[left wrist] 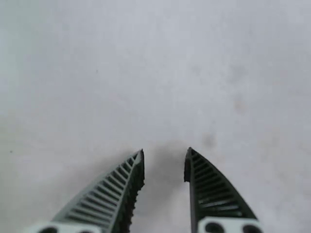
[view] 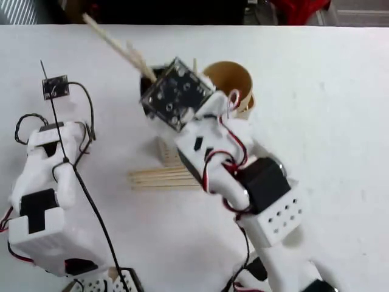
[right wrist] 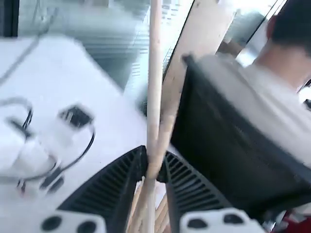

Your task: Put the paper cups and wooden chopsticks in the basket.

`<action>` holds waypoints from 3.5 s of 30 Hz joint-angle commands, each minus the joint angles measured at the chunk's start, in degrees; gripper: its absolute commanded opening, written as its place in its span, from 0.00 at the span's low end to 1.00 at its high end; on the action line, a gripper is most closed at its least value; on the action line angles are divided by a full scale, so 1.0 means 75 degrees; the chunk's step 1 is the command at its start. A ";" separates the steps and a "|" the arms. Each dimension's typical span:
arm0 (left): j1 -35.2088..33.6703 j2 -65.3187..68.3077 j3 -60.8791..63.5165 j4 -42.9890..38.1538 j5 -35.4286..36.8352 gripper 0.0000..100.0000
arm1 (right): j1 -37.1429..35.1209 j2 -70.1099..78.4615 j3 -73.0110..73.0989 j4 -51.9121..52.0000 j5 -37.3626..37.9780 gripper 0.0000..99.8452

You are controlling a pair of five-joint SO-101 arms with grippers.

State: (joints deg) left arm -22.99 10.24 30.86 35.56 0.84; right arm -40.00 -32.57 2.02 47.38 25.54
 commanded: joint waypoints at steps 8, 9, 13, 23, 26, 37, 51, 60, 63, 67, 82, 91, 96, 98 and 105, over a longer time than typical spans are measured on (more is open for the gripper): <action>0.0205 -0.0029 -0.0363 0.0059 -0.0082 0.15 | 0.0369 0.1635 -0.2860 -0.0580 -0.0844 0.02; 0.0205 -0.0029 -0.0363 0.0059 -0.0082 0.15 | 0.0393 0.1705 -0.2884 -0.0580 -0.0879 0.02; 0.0205 -0.0029 -0.0363 0.0047 -0.0082 0.15 | 0.0604 0.1905 -0.2567 -0.0850 -0.1313 0.02; 0.0205 -0.0029 -0.0363 0.0047 -0.0082 0.15 | 0.0885 0.1870 -0.0985 -0.2081 -0.1958 0.02; 0.0205 -0.0029 -0.0363 0.0047 -0.0082 0.16 | 0.0885 0.1870 -0.0973 -0.2069 -0.1958 0.02; 0.0205 -0.0029 -0.0363 0.0035 -0.0082 0.16 | 0.0885 0.1858 -0.0985 -0.1846 -0.1958 0.06; 0.0205 -0.0029 -0.0363 0.0023 -0.0082 0.16 | 0.0862 0.1307 -0.0973 -0.0428 -0.1899 0.06; 0.0205 -0.0029 -0.0363 0.0023 -0.0082 0.16 | 0.0885 -0.1436 -0.0656 0.5890 -0.0633 0.11; 0.0205 -0.0029 -0.0363 0.0035 -0.0082 0.16 | 0.0885 -0.1319 0.0797 0.6851 0.0141 0.15; 0.0193 -0.0029 -0.0352 0.0059 -0.0082 0.16 | 0.0873 -0.1354 0.3927 0.5644 0.0703 0.17; 0.0193 -0.0029 -0.0352 0.0059 -0.0082 0.16 | 0.1342 -0.0369 0.8451 0.0064 0.1196 0.17; 0.0193 -0.0029 -0.0363 0.0059 -0.0082 0.16 | 0.2432 0.1049 0.8416 -0.1155 0.1231 0.17; 0.0193 -0.0029 -0.0352 0.0059 -0.0082 0.16 | 0.2456 0.1108 0.8463 -0.1155 0.1254 0.11; 0.0193 -0.0029 -0.0352 0.0059 -0.0082 0.16 | 0.2491 0.1061 0.8463 -0.1155 0.1207 0.03; 0.0193 -0.0029 -0.0352 0.0059 -0.0082 0.16 | 0.2503 0.1026 0.8229 -0.0850 0.1184 0.02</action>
State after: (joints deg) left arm -22.11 10.24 30.86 35.56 0.84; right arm -21.63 -24.48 65.32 39.12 34.24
